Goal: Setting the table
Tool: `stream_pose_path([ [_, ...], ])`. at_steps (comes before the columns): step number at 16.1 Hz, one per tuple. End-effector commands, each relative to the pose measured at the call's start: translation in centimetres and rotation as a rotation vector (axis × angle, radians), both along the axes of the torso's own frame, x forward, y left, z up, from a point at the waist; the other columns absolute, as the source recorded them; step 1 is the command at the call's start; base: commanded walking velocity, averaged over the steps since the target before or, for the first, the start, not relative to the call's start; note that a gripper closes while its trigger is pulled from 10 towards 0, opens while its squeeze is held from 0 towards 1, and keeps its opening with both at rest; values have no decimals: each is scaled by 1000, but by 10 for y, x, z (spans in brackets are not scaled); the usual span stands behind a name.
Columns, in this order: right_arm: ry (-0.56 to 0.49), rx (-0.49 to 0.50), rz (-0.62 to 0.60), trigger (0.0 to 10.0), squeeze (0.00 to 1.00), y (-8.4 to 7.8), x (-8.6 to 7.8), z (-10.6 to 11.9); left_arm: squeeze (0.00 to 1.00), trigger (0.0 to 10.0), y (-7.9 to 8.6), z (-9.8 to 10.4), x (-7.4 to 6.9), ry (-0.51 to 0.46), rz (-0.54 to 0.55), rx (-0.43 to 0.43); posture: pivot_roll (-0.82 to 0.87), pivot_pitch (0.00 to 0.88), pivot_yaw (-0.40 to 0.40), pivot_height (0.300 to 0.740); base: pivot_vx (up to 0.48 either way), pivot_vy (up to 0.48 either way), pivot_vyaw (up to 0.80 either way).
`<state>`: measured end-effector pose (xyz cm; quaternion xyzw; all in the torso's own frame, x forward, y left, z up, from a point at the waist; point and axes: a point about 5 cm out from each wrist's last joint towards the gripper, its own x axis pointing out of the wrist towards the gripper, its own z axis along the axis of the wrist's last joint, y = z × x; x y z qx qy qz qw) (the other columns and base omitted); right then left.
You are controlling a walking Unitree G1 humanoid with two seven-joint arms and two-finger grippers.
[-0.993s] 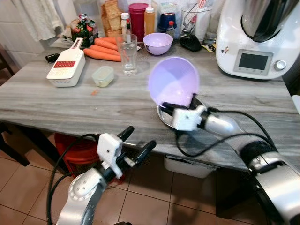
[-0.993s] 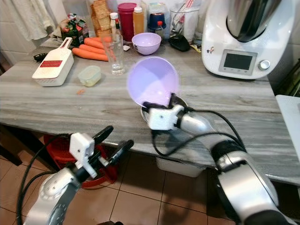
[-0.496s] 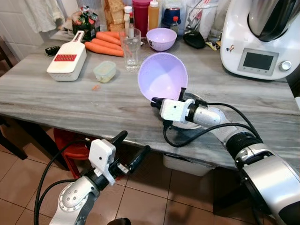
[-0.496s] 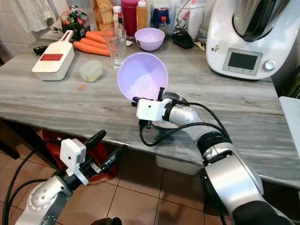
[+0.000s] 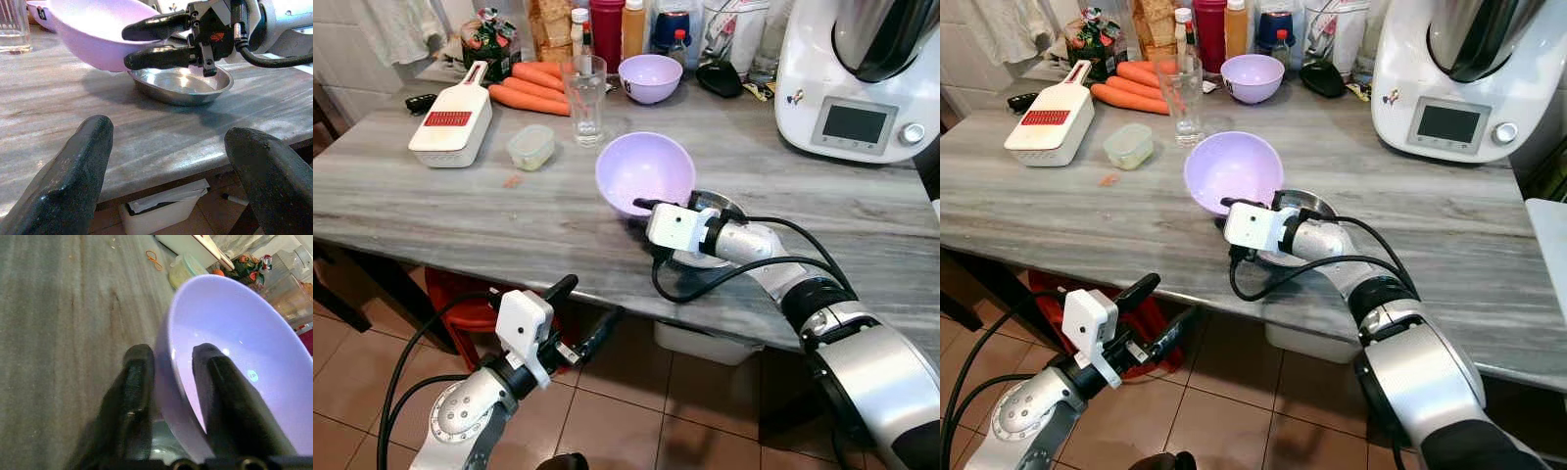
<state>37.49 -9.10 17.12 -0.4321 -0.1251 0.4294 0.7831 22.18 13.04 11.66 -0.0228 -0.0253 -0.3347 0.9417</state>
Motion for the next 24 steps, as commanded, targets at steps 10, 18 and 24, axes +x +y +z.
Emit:
stream_pose_path([
  [10, -31, -10, -6, 10000, 1000, 4, -1, -4, 0, 10000, -1, 2, 3, -10, 37, -1, 128, 126, 9, 740, 0, 0, 0],
  [18, -137, 297, -120, 10000, 1000, -35, 0, 26, 0, 10000, -12, 5, 25, -50, 5, -36, 38, 44, 16, 740, 0, 0, 0],
  [24, -56, 582, -413, 10000, 1000, -77, -14, -4, 0, 10000, -14, 4, 39, -75, 12, -54, -11, 0, 25, 740, 0, 0, 0],
])
